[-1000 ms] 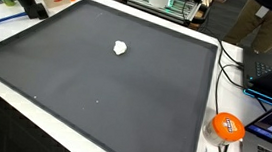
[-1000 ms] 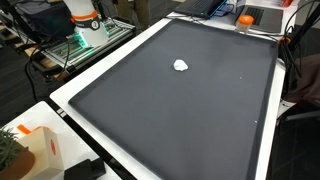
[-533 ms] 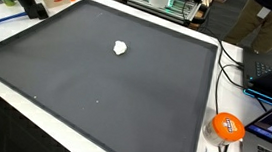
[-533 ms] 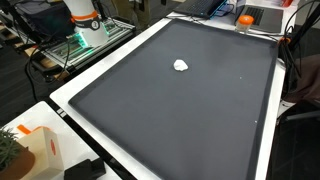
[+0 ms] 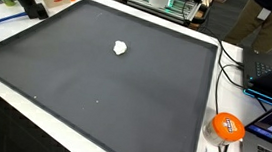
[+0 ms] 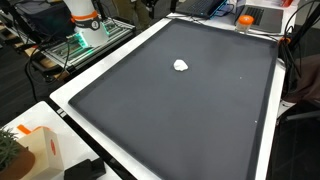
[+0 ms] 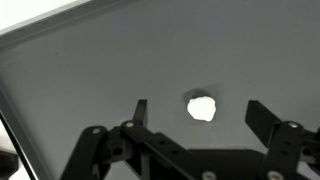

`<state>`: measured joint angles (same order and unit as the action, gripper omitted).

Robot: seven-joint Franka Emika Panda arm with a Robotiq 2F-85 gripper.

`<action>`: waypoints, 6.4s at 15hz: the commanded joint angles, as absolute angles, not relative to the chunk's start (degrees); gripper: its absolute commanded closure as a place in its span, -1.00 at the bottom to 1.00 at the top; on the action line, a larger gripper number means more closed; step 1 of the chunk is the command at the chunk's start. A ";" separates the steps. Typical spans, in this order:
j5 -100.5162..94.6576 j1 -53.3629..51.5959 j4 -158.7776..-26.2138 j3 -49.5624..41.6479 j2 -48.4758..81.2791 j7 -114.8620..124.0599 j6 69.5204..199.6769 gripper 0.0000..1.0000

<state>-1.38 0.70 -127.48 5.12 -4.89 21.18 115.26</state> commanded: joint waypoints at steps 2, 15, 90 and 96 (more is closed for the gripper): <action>1.50 -0.23 -125.72 4.18 -2.78 20.63 118.72 -1.00; -4.14 -4.09 -108.14 3.83 13.28 23.77 113.91 -1.00; 1.46 -3.60 -31.26 0.59 73.86 15.93 60.52 -1.00; 2.20 -3.26 -33.26 0.76 71.91 16.72 63.52 -1.00</action>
<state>1.78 -3.57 -31.52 0.63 73.52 16.47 60.86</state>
